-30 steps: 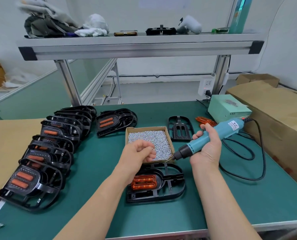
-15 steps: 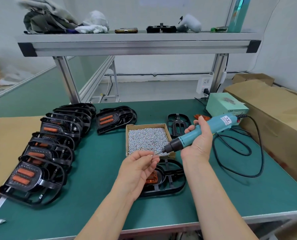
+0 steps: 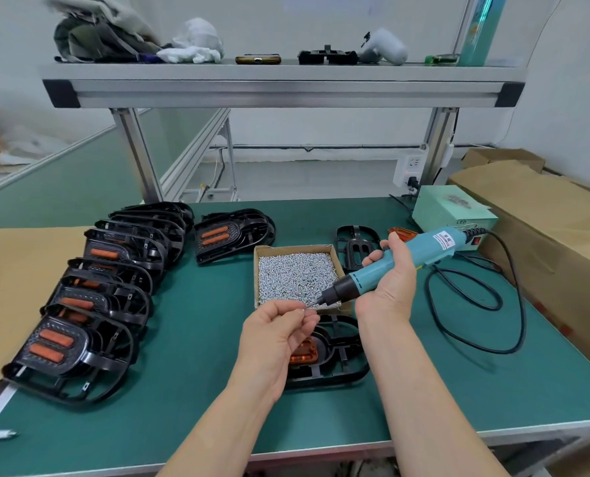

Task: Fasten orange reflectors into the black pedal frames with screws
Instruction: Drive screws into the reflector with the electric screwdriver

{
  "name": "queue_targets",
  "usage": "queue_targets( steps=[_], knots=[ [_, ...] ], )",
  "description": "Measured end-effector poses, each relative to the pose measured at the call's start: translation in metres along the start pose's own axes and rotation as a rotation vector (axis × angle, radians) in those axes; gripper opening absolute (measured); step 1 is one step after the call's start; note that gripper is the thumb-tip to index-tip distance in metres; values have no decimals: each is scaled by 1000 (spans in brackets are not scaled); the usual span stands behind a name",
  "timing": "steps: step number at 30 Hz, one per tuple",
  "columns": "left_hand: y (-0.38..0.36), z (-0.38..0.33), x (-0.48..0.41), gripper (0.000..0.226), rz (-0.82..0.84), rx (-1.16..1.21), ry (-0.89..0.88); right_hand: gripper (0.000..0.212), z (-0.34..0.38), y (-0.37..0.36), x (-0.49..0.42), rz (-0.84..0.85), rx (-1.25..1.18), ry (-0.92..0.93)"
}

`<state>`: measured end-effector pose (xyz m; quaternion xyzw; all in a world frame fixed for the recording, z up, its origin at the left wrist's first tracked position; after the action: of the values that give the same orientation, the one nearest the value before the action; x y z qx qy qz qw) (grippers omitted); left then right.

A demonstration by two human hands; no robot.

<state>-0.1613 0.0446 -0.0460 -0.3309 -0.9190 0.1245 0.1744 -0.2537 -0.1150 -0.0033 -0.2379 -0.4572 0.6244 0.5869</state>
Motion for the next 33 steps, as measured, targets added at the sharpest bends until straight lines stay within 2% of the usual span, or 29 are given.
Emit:
queue_targets(
  steps=[8,16,22,29,33],
  knots=[
    [2,0,1,13,-78,9,-62,17,-6,2,0,-22,-8,-6],
    [0,3,3,10,-69,4,-95,17,-4,6,-2,-47,0,0],
    [1,-6,6,16,-154,-326,-309,17,-6,8,-1,-69,-21,-17],
    [-4,-5,9,16,-85,-337,-325,17,-5,12,-4,-98,-6,-27],
    [-4,-7,11,23,-68,-485,-425,16,-5,15,-2,-130,-5,-46]
  ],
)
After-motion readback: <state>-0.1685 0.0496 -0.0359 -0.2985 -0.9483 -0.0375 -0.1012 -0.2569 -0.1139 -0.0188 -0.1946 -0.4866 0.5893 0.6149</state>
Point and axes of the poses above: each hand's wrist, its own x-axis away from the middle knuckle, its own y-axis out of the back of the hand, z = x × y, the point moved 6 cm from there along -x, towards the middle knuckle, and after that the axes turned 13 degrees about -x, right-handed, at the moved point
